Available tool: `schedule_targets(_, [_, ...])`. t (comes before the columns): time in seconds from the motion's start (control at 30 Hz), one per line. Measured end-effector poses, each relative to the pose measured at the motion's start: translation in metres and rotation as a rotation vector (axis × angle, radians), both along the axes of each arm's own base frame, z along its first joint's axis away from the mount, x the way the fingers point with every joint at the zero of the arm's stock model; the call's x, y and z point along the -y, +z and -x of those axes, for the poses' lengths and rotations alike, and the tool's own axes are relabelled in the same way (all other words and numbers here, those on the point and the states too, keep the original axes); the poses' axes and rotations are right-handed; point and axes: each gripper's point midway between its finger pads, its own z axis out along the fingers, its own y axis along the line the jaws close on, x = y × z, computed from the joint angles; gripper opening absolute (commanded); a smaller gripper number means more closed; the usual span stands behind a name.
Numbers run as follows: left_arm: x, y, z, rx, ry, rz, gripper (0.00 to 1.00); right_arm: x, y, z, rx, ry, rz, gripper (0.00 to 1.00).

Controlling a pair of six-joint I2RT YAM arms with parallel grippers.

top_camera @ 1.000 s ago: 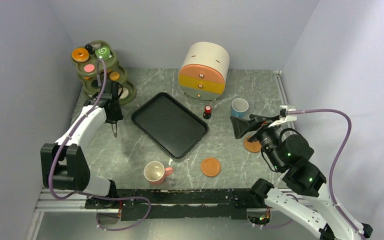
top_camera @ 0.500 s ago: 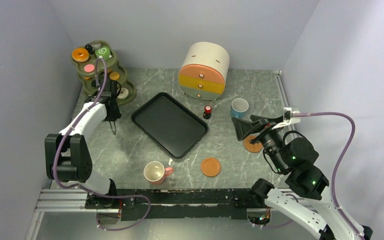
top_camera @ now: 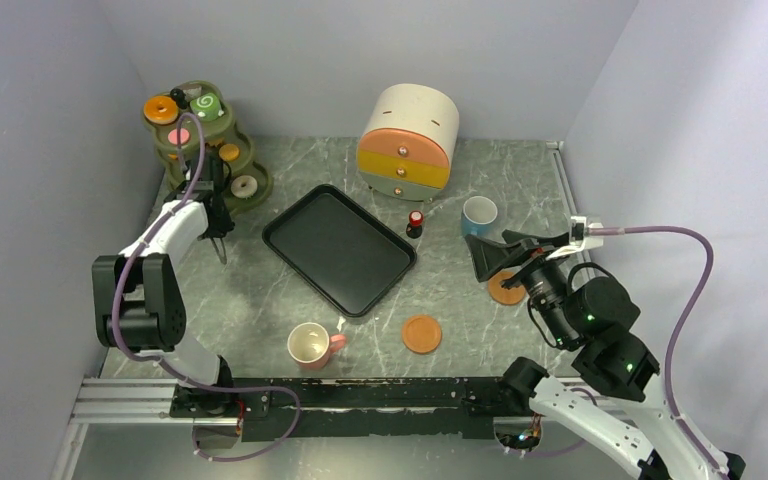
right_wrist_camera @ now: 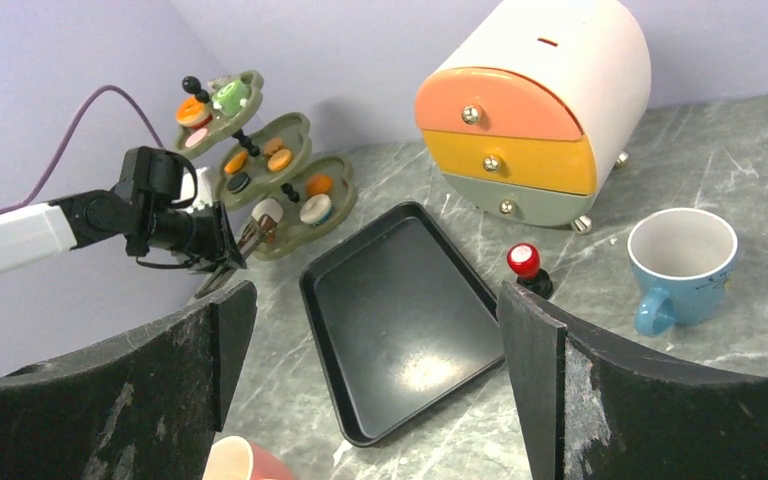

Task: Serve the afternoon tea
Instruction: Place the desert on the desert table.

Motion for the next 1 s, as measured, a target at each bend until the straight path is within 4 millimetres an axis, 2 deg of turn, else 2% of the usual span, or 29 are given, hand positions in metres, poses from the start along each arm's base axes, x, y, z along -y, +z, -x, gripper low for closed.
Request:
schedule_targets(0.2, [-0.013, -0.009, -0.004, -0.004, 0.031, 0.009, 0.42, 0.002, 0.001, 0.0, -0.001, -0.006, -0.009, 0.94])
schedule_targets(0.43, [-0.008, -0.013, -0.009, 0.006, 0.013, 0.043, 0.51, 0.002, 0.0, 0.001, -0.007, -0.006, -0.012, 0.94])
schedule_targets(0.8, [-0.006, -0.013, -0.008, 0.003, 0.01, 0.057, 0.52, -0.003, -0.004, -0.003, -0.024, -0.002, 0.002, 0.93])
schedule_targets(0.9, [-0.005, -0.008, -0.006, 0.01, 0.01, 0.062, 0.53, -0.004, -0.005, -0.004, -0.026, -0.001, 0.004, 0.93])
schedule_targets(1.0, [-0.006, 0.007, -0.005, 0.05, 0.009, 0.06, 0.53, -0.005, -0.004, -0.003, -0.025, 0.003, 0.004, 0.93])
